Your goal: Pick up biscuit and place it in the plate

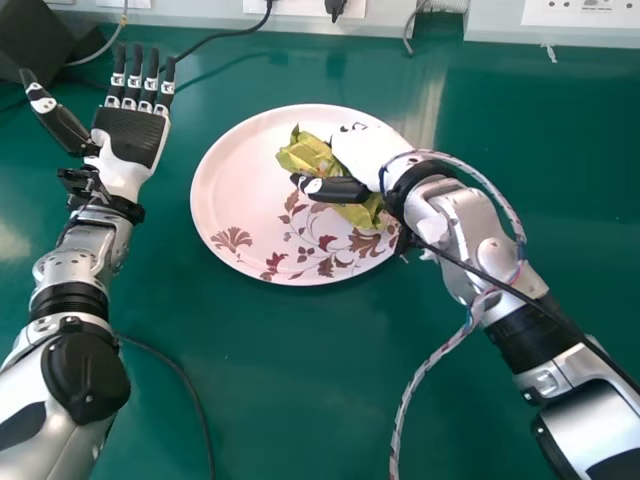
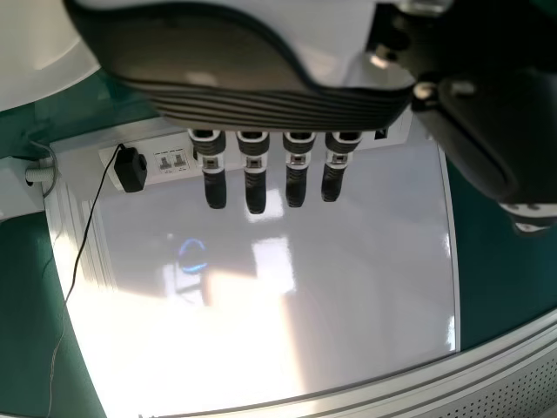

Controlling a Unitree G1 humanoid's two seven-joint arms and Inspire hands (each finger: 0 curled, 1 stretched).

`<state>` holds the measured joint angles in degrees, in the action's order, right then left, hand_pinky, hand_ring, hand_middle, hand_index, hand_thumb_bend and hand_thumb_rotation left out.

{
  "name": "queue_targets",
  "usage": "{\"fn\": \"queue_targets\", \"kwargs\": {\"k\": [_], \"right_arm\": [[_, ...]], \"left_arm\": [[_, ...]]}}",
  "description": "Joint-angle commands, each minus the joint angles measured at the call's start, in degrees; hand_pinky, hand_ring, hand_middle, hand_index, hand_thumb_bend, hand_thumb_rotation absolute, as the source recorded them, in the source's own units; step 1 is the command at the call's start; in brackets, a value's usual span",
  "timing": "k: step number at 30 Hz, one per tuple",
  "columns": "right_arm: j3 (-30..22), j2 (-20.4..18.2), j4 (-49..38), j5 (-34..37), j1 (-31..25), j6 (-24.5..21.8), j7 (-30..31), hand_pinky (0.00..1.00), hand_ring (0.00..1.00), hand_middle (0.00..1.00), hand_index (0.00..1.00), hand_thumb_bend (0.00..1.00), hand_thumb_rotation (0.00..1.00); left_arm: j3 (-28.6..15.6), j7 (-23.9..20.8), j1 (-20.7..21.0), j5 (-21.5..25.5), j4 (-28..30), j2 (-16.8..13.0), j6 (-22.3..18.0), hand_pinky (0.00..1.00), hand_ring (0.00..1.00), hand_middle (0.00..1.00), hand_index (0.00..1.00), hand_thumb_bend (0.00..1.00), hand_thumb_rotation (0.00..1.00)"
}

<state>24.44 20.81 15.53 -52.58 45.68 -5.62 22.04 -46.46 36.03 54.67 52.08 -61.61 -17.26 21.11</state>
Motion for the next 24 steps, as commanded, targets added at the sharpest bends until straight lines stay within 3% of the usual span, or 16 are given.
{"fn": "queue_targets", "kwargs": {"k": [1,24], "right_arm": [[0.28,-0.30,0.61,0.68,1.04,-0.19,-0.05,0.06,0.14,0.22,0.49,0.51,0.05],[1.02,0.52,3.65,3.27,1.29,0.36,0.09,0.06,0.14,0.22,0.49,0.51,0.04]], "left_arm": [[0.34,0.47,-0.47,-0.15,0.11,-0.11,-0.03,0.93,0.96,1.00,1.00,1.00,0.59],[-0.01,-1.68,-0.31,0.16,0.71,0.14,-1.14,0.93,0.96,1.00,1.00,1.00,0.60]]}}
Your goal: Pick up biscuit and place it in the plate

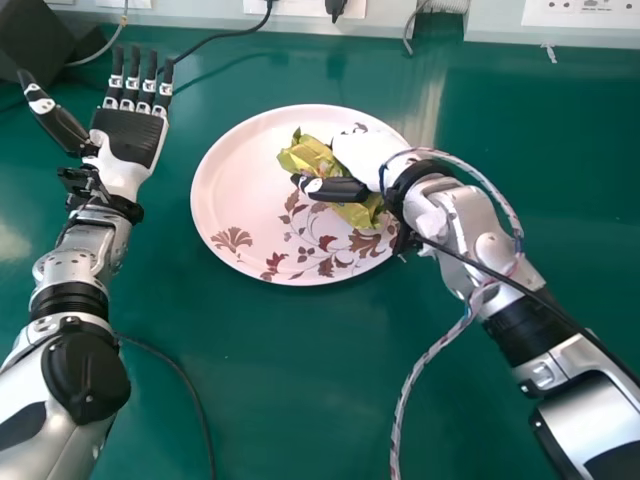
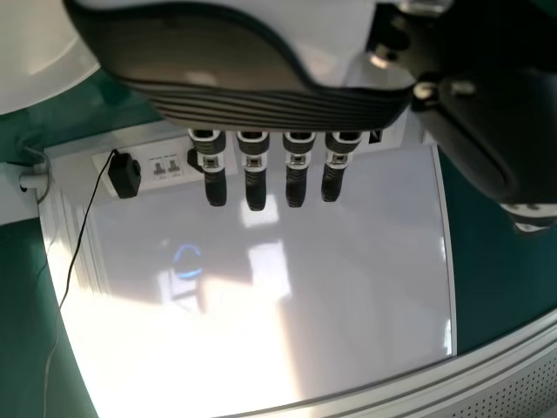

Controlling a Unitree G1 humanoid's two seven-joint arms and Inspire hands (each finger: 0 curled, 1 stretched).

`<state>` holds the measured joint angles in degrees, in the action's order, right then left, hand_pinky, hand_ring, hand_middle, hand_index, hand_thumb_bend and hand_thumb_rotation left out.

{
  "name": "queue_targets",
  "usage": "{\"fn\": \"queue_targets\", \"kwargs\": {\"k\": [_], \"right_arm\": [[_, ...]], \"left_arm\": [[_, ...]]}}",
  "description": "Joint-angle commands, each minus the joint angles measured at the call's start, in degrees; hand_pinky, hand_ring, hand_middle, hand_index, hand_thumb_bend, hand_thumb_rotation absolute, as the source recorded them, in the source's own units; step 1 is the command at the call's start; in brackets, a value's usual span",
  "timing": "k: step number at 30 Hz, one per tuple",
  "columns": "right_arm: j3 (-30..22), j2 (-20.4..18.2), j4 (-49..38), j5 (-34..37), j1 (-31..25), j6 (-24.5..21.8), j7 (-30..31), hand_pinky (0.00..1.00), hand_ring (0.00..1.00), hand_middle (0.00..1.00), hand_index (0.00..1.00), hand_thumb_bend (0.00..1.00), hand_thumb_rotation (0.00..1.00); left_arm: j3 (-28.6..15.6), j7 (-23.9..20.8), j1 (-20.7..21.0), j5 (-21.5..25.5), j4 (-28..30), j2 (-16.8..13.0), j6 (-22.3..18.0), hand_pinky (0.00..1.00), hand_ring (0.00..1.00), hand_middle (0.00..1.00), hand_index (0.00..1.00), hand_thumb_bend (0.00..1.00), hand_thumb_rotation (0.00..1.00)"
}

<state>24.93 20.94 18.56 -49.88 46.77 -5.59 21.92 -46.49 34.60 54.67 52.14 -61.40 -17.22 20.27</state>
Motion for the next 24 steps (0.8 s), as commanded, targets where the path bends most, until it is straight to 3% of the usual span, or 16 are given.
{"fn": "queue_targets", "kwargs": {"k": [1,7,18,24], "right_arm": [[0.52,0.38,0.66,0.59,0.19,0.35,0.16,0.07,0.15,0.22,0.49,0.51,0.04],[0.47,0.43,0.97,0.88,0.20,0.84,-0.17,0.12,0.19,0.25,0.49,0.51,0.05],[0.30,0.62,0.34,1.22,0.40,0.11,0.88,0.23,0.32,0.51,0.50,0.51,0.06],[-0.04,1.00,-0.84,1.39,0.25,-0.32,0.89,0.31,0.40,0.57,0.50,0.51,0.07]], "left_arm": [[0.05,-0.22,-0.37,0.15,0.68,0.20,-0.20,0.93,0.97,1.00,1.00,1.00,0.60],[-0.05,0.26,-0.45,0.29,0.47,0.23,-0.10,0.92,0.96,1.00,1.00,1.00,0.60],[-0.55,2.44,-0.45,0.67,-0.08,1.42,-3.27,0.93,0.97,1.00,1.00,1.00,0.61],[1.22,4.75,-0.57,-1.92,-0.77,1.27,-7.04,0.94,0.98,1.00,1.00,1.00,0.60]]}}
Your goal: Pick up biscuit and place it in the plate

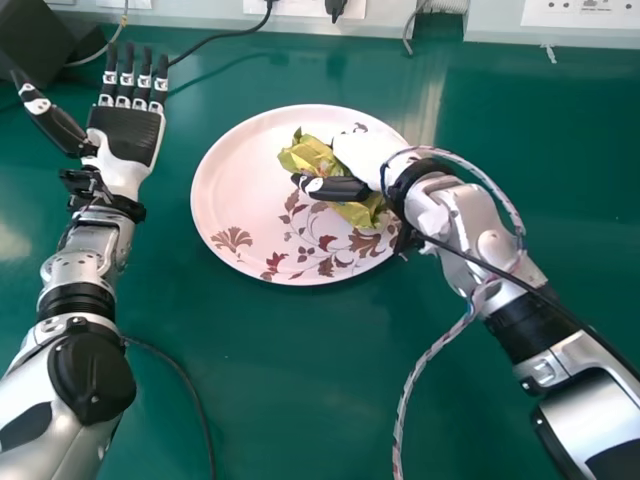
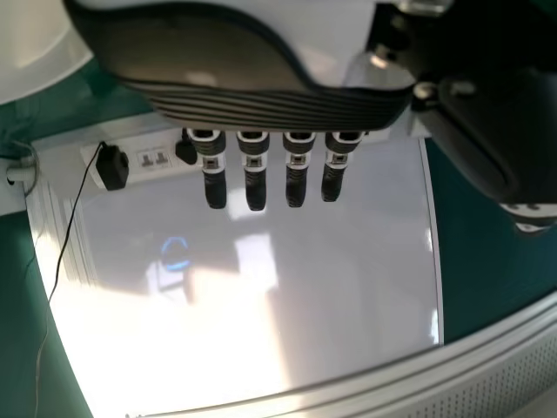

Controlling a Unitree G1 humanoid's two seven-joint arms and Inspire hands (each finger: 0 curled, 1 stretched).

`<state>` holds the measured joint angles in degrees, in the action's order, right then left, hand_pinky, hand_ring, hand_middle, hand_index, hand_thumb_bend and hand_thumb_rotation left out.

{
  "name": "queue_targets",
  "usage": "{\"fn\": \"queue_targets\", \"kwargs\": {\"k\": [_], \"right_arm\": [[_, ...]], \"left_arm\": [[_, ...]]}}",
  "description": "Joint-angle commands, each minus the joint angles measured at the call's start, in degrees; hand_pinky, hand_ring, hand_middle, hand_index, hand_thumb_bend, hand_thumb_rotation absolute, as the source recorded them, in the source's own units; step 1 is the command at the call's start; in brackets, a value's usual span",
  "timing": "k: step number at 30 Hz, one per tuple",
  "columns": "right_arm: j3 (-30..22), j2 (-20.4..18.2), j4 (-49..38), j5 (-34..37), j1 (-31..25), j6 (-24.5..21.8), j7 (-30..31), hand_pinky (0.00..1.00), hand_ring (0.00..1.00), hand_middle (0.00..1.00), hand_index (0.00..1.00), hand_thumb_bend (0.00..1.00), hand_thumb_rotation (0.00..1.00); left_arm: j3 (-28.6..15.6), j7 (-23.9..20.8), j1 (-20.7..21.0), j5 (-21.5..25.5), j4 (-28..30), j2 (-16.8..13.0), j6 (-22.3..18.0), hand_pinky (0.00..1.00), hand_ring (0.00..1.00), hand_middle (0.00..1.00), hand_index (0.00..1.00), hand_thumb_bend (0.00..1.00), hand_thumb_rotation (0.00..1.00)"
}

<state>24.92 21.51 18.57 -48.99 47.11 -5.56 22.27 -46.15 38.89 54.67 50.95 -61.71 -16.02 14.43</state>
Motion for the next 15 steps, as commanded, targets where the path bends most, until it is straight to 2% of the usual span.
{"fn": "queue_targets", "kwargs": {"k": [1,11,15], "right_arm": [[-0.08,0.52,-1.05,0.59,-0.07,-0.41,0.71,0.32,0.41,0.59,0.50,0.51,0.07],[-0.17,1.38,-3.40,0.92,-0.13,-1.66,2.11,0.36,0.48,0.71,0.50,0.51,0.08],[-0.10,1.86,-4.16,0.62,-0.11,-1.72,2.08,0.39,0.55,0.77,0.50,0.51,0.08]], "left_arm": [[1.07,0.44,-0.61,-1.14,-0.39,0.14,-1.76,0.94,0.98,1.00,1.00,1.00,0.60],[2.09,1.24,-1.18,-2.53,0.76,0.39,-2.09,0.94,0.97,1.00,1.00,1.00,0.61],[2.49,2.48,-1.36,-3.03,0.60,0.14,-2.15,0.93,0.97,1.00,1.00,1.00,0.62]]}}
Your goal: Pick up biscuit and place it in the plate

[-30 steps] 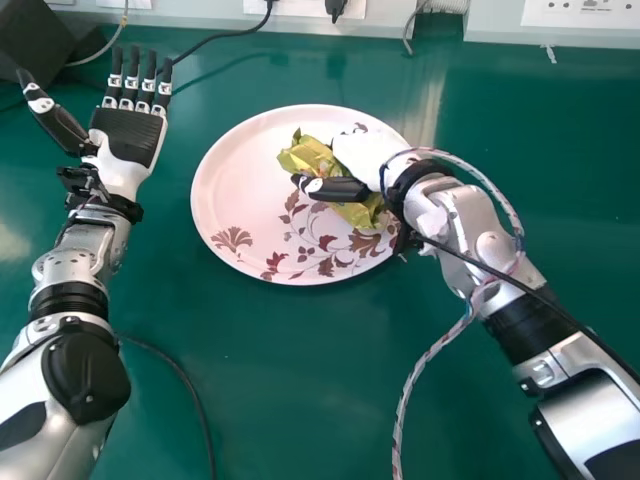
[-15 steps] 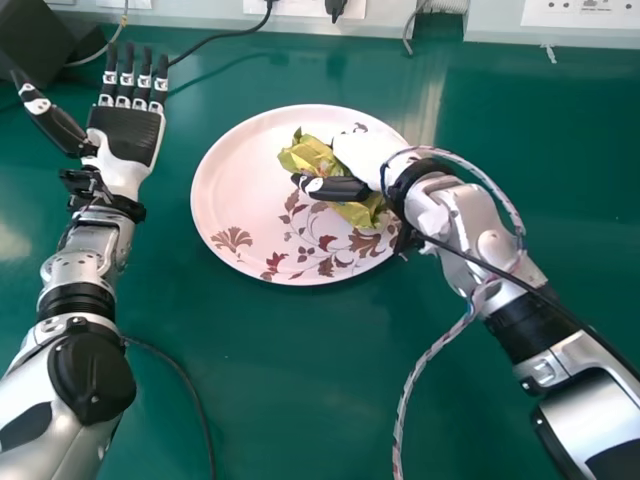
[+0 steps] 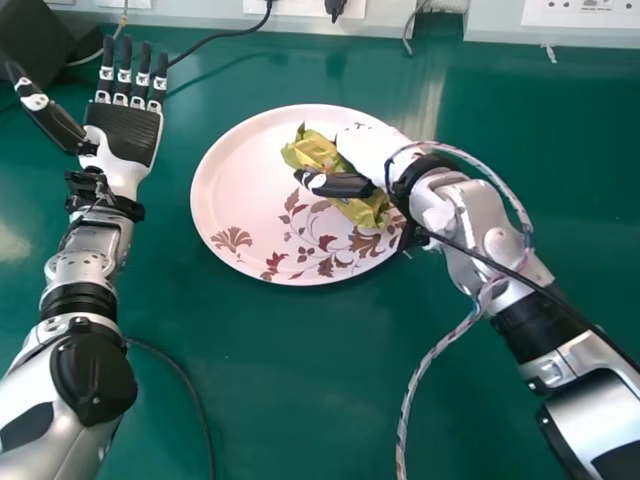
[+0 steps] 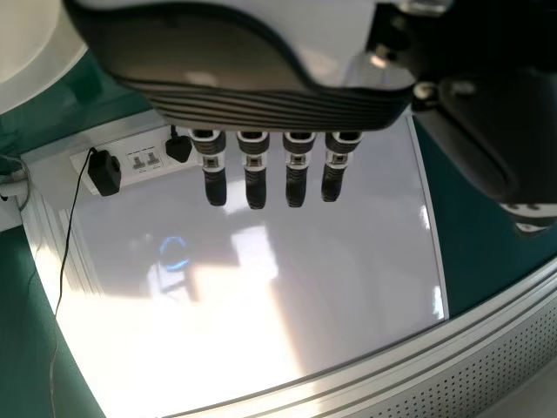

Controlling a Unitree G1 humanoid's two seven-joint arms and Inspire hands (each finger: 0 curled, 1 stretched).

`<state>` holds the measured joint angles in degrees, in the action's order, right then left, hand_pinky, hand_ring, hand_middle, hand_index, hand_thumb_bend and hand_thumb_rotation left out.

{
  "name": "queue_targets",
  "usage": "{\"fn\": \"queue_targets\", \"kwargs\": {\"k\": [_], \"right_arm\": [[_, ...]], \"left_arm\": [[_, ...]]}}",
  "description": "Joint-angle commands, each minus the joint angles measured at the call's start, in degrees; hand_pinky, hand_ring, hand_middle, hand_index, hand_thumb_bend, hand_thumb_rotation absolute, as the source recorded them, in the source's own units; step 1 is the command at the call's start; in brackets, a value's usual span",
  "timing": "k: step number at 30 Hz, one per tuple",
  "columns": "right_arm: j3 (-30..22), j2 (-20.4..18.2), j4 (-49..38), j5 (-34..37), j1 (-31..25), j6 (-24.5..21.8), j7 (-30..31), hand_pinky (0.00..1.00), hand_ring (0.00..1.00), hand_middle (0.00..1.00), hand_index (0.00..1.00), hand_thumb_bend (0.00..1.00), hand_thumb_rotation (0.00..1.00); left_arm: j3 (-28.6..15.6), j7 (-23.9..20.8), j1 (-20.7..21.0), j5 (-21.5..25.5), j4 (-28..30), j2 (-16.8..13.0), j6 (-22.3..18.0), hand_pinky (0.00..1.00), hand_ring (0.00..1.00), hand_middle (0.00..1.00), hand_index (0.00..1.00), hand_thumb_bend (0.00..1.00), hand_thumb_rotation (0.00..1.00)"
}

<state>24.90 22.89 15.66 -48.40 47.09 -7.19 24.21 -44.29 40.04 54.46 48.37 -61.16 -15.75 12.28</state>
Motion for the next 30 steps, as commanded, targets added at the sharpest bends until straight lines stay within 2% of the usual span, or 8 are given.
{"fn": "queue_targets", "kwargs": {"k": [1,2,4,12,18,25,30], "right_arm": [[-0.03,0.54,-1.58,-0.12,-0.05,-0.28,0.35,0.41,0.57,0.79,0.64,0.59,0.21],[0.03,0.62,-1.95,-0.26,-0.01,-0.46,0.59,0.43,0.60,0.82,0.75,0.65,0.30],[-0.03,0.67,-2.54,-0.26,0.04,-0.66,0.77,0.46,0.63,0.84,0.81,0.68,0.36],[-0.30,0.51,-6.05,-0.96,-0.48,-1.77,0.73,0.59,0.78,0.89,0.84,0.70,0.44],[-0.52,0.92,-8.36,-1.22,-0.83,-2.22,1.27,0.65,0.81,0.91,0.86,0.71,0.49],[-0.85,1.36,-10.13,-1.29,-0.87,-2.66,1.89,0.69,0.84,0.91,0.91,0.73,0.50],[-1.05,1.44,-11.19,-1.26,-0.79,-3.48,2.72,0.72,0.85,0.92,0.91,0.74,0.50]], "left_arm": [[0.67,1.98,-1.15,-0.37,-0.25,-0.34,0.37,0.93,0.97,1.00,1.00,1.00,0.62],[0.76,2.32,-1.16,-0.41,-0.38,-0.43,0.40,0.93,0.97,1.00,1.00,1.00,0.63],[0.97,2.56,-1.17,-0.54,-0.43,-0.47,0.32,0.92,0.97,1.00,1.00,1.00,0.63],[1.74,5.09,-1.03,-1.61,-1.33,-0.82,-0.81,0.92,0.96,1.00,1.00,1.00,0.60],[1.49,5.54,-0.71,-1.67,-2.27,-1.32,-0.39,0.94,0.97,1.00,1.00,1.00,0.61],[1.54,6.51,-0.59,-1.75,-2.93,-1.56,-0.64,0.95,0.98,1.00,1.00,1.00,0.62],[1.56,6.87,-0.54,-1.82,-3.23,-1.73,-0.53,0.95,0.98,1.00,1.00,1.00,0.62]]}}
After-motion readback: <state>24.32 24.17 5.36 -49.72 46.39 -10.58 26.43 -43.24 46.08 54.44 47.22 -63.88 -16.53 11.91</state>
